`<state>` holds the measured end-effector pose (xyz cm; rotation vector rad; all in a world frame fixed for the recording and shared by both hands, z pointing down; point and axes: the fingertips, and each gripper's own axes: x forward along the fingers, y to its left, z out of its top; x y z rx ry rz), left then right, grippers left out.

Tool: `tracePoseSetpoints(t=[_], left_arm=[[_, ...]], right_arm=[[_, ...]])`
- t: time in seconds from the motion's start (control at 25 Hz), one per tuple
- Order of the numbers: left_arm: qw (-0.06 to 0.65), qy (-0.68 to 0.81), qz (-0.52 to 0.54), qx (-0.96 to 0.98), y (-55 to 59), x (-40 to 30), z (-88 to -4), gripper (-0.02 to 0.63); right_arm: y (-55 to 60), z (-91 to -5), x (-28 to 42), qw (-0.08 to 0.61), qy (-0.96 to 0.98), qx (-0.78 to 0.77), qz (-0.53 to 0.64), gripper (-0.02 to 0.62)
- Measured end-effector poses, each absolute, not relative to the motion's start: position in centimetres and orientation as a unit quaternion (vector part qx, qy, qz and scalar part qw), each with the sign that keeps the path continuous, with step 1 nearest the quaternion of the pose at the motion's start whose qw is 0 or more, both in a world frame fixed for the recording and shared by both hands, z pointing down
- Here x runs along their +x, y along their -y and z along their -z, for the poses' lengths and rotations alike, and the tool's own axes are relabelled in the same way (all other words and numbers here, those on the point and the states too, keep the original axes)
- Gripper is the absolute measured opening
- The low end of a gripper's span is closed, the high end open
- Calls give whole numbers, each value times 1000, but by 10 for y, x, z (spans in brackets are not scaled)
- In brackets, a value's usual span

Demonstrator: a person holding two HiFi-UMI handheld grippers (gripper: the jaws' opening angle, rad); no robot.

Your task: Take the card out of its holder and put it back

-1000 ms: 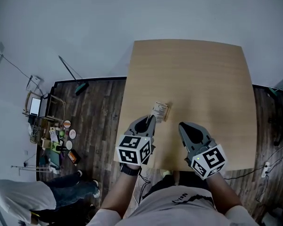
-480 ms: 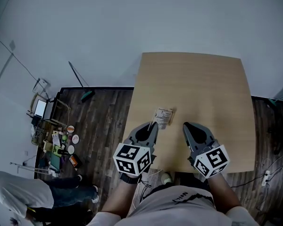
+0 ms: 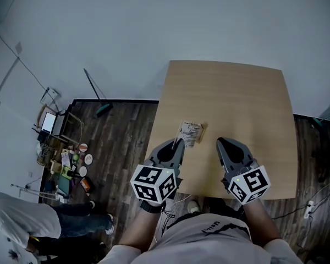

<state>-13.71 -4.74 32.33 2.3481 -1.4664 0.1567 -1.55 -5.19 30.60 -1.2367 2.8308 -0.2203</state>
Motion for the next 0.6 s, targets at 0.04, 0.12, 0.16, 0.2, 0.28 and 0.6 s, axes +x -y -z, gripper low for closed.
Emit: tracePoseSetpoints(t=[0.04, 0.12, 0.16, 0.2, 0.28, 0.6], left_arm=[[183, 520, -55, 833, 47, -137, -322, 26], [183, 520, -53, 833, 46, -136, -321, 26], [184, 520, -52, 833, 46, -136, -320, 26], [183, 520, -52, 833, 47, -135, -320, 26], [184, 520, -53, 832, 49, -135, -321, 26], [201, 520, -76, 827, 80, -134, -362, 26]], right_arm=[[51, -305, -15, 22, -914, -399, 70, 12], [50, -303, -14, 22, -914, -400, 68, 12], [50, -302, -14, 23, -913, -401, 68, 12], [51, -301, -13, 23, -913, -402, 68, 12], [51, -301, -12, 22, -912, -404, 68, 12], [68, -323, -3, 11, -909, -408, 84, 12]])
